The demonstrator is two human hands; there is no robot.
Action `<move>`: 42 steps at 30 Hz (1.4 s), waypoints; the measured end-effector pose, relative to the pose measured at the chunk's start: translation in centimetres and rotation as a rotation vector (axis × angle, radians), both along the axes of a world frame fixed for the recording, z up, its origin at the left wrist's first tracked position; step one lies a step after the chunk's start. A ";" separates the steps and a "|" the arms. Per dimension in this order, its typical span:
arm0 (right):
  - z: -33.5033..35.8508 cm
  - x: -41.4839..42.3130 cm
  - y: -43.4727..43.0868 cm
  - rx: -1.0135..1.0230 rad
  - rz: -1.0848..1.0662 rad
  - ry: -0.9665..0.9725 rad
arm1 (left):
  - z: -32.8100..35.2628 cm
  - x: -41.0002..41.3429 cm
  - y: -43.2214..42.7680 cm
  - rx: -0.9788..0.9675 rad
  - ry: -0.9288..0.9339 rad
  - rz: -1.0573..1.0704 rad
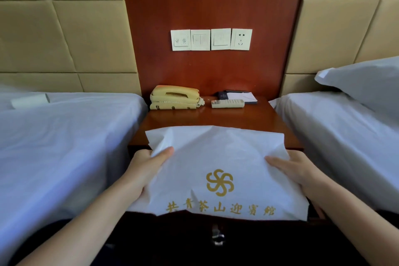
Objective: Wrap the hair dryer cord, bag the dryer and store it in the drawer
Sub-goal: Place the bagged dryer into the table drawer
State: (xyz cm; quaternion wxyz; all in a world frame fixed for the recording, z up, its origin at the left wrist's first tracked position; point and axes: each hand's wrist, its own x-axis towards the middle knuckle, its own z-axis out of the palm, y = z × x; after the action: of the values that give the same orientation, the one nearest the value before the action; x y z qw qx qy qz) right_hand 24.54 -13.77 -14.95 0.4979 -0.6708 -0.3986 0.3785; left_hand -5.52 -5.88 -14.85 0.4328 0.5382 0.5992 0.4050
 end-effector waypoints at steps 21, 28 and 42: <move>-4.6 2.6 2.9 -0.224 -0.036 -0.081 | -6.6 3.0 4.2 -0.173 0.319 -0.132; -7.4 2.5 4.4 -0.178 -0.070 -0.333 | -7.8 3.3 4.8 -0.064 0.498 -0.128; -4.1 -1.8 4.1 0.335 -0.211 -1.145 | -6.8 3.9 3.0 0.684 1.001 0.146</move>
State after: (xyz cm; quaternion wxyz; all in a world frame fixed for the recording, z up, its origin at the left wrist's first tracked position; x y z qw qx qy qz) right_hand 22.77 -9.71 -19.03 0.3383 -0.7162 -0.5885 -0.1619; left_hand -1.59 -2.90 -21.69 -0.1276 0.7293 0.6011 0.3009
